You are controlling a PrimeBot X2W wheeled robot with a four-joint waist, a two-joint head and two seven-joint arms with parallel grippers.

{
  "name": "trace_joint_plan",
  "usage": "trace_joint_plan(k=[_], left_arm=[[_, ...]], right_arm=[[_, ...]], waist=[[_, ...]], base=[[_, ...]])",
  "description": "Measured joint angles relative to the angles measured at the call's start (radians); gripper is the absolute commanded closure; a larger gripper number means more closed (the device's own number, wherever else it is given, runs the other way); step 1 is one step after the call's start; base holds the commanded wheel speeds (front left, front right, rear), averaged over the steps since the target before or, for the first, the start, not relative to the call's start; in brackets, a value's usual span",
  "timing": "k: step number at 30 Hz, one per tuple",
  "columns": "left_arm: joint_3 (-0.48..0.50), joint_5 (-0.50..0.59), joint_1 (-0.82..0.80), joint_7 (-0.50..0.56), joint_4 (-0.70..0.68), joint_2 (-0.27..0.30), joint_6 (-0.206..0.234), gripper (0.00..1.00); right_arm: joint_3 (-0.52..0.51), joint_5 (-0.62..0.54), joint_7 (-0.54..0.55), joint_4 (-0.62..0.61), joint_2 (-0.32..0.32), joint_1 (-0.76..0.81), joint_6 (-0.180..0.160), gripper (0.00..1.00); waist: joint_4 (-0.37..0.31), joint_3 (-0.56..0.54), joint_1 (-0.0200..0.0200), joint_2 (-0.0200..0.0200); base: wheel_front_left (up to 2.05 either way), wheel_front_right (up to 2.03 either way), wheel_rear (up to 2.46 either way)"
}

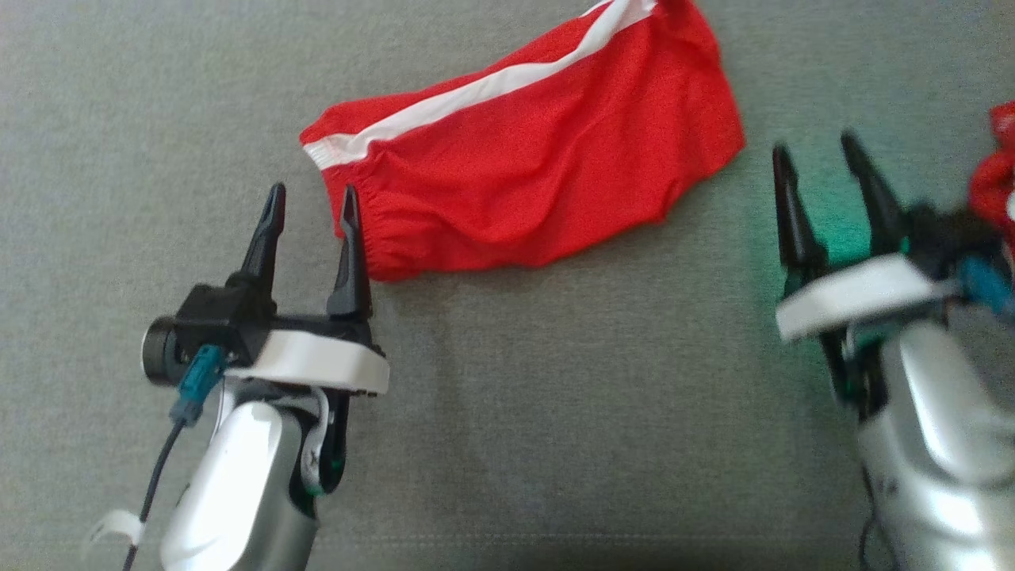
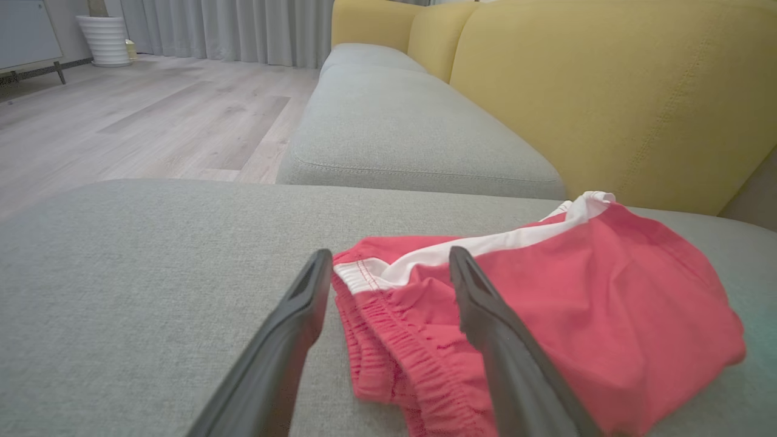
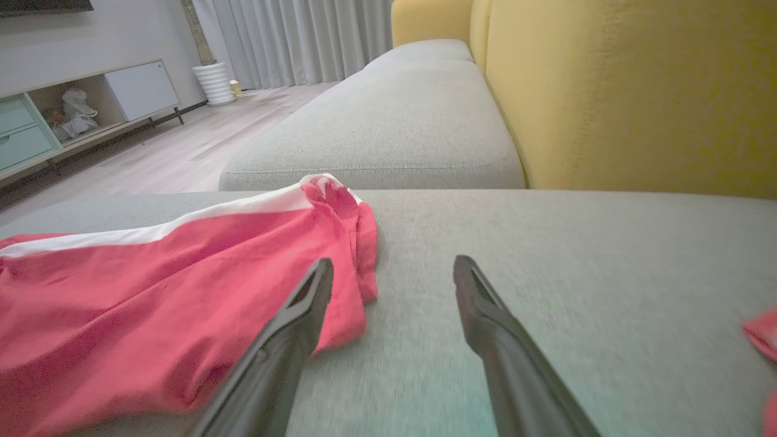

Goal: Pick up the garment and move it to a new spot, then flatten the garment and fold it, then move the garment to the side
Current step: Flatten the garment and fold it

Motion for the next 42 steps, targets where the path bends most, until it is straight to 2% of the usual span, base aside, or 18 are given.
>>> trace_joint_plan(k=[7, 12, 15, 16, 17, 25, 31, 37, 42], left_arm=[[-0.001, 0.017, -0.041, 0.0, 0.0, -0.028, -0.016, 0.0], [-0.002, 0.022, -0.053, 0.0, 0.017, -0.041, -0.028, 0.0], [-0.001, 0.024, -0.062, 0.0, 0.017, -0.052, -0.034, 0.0], [0.0, 0.024, -0.062, 0.0, 0.018, -0.054, -0.034, 0.0], [0.001, 0.025, -0.062, 0.0, 0.018, -0.056, -0.034, 0.0], [0.034, 0.042, -0.049, 0.0, 0.016, -0.058, -0.035, 0.0], [0.059, 0.049, -0.009, 0.0, 0.016, -0.056, -0.044, 0.0], [0.067, 0.049, 0.029, 0.0, 0.009, -0.054, -0.044, 0.0], [0.067, 0.049, 0.048, 0.0, 0.004, -0.049, -0.051, 0.0]], right_arm=[[0.091, 0.049, 0.017, 0.281, -0.045, -0.308, 0.0, 0.0], [0.144, 0.078, 0.08, 0.498, -0.053, -0.411, 0.0, 0.0], [0.157, 0.102, 0.105, 0.56, -0.054, -0.462, 0.0, 0.0], [0.163, 0.112, 0.115, 0.576, -0.051, -0.478, 0.0, 0.35], [0.173, 0.126, 0.115, 0.582, -0.049, -0.486, 0.0, 1.0], [0.227, 0.213, 0.054, 0.572, -0.032, -0.438, 0.0, 1.0], [0.224, 0.241, -0.026, 0.45, -0.016, -0.271, 0.0, 1.0], [0.143, 0.234, -0.073, 0.318, 0.004, -0.068, 0.0, 1.0], [0.048, 0.199, -0.073, 0.246, 0.024, 0.033, 0.0, 1.0]], waist=[[0.049, 0.054, 0.0002, 0.0], [0.086, 0.073, 0.0002, 0.0], [0.098, 0.076, 0.0, 0.0], [0.099, 0.075, 0.0002, 0.0], [0.099, 0.074, 0.0002, 0.0], [0.066, 0.053, 0.0001, 0.0], [0.011, 0.026, 0.0001, 0.0], [-0.027, -0.007, 0.0001, 0.0], [-0.047, -0.021, 0.0, 0.0]], base=[[0.0, 0.0, 0.0], [0.0, 0.0, 0.0], [0.0, 0.0, 0.0], [0.0, 0.0, 0.0], [0.0, 0.0, 0.0], [0.0, 0.0, 0.0], [0.0, 0.0, 0.0], [0.0, 0.0, 0.0], [0.0, 0.0, 0.0]])
